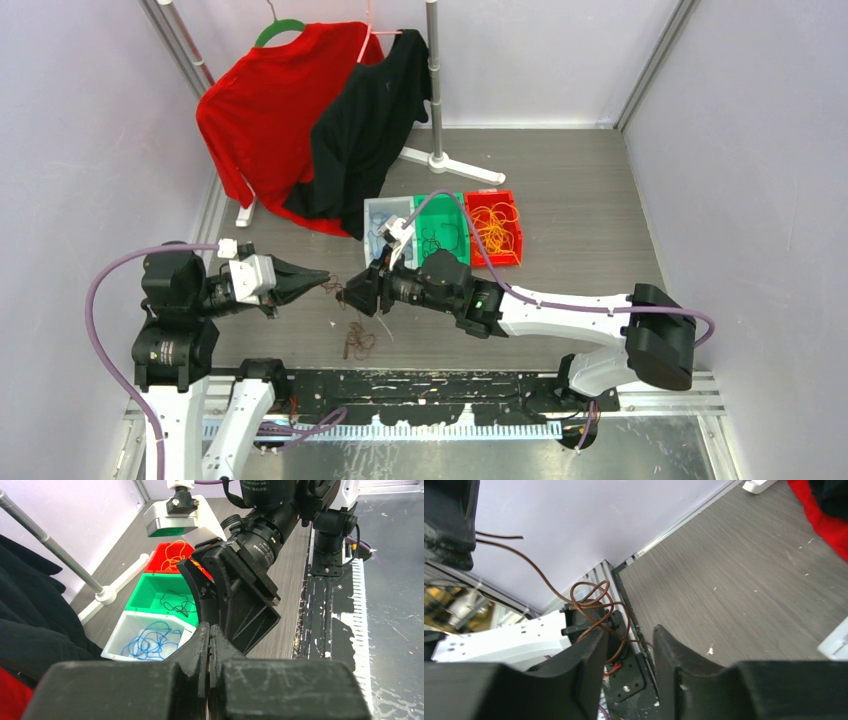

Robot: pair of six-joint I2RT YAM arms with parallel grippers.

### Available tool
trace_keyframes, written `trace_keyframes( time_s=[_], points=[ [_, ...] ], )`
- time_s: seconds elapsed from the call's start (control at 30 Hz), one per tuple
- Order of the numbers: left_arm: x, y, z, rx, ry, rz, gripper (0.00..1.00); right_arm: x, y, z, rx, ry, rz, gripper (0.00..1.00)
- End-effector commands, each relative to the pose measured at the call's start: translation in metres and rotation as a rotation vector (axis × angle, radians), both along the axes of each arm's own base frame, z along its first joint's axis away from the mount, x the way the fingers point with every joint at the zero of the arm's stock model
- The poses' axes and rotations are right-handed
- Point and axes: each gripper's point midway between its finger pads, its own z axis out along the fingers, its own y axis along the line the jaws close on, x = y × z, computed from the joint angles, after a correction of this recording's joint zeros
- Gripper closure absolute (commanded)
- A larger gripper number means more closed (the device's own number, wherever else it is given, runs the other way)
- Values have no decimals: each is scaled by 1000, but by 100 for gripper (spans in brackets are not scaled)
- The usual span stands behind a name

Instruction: Untangle the cables

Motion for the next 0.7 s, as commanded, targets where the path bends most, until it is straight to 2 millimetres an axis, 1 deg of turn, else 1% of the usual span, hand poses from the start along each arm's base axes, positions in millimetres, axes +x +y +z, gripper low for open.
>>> trace_keyframes(
  time_s=[0.0,0.07,0.13,0.17,0.37,0.43,0.47,0.5,0.57,0.6,0.63,0.67],
  points=[
    [-6,-3,18,-22,-43,-25,100,4,10,40,133,-15,-15,65],
    [-7,-3,21,-30,-38,-24,100,4,11,41,142,-10,-13,78],
    [-6,-3,22,-32,-36,-21,100,3,10,40,151,-5,-10,84],
    [-5,-3,21,-33,-33,-17,100,3,8,41,157,-1,-16,90],
    [1,-1,5,-24,-11,12,100,2,-15,56,213,-11,-54,99],
    [2,0,-1,-23,1,13,100,-1,-21,59,219,-14,-51,98],
    [3,-1,-4,-23,11,12,100,-2,-24,58,212,-13,-52,94],
    [3,-1,-6,-23,14,11,100,-2,-26,55,197,-9,-55,81],
    [4,0,-8,-21,16,13,100,-2,-30,46,160,1,-64,45],
    [4,0,-7,-21,13,14,100,-1,-32,40,144,12,-76,36],
    [5,0,-7,-21,12,15,100,-1,-35,34,134,23,-85,32],
    [5,0,-7,-21,12,17,100,-2,-37,29,131,31,-87,31]
  ],
)
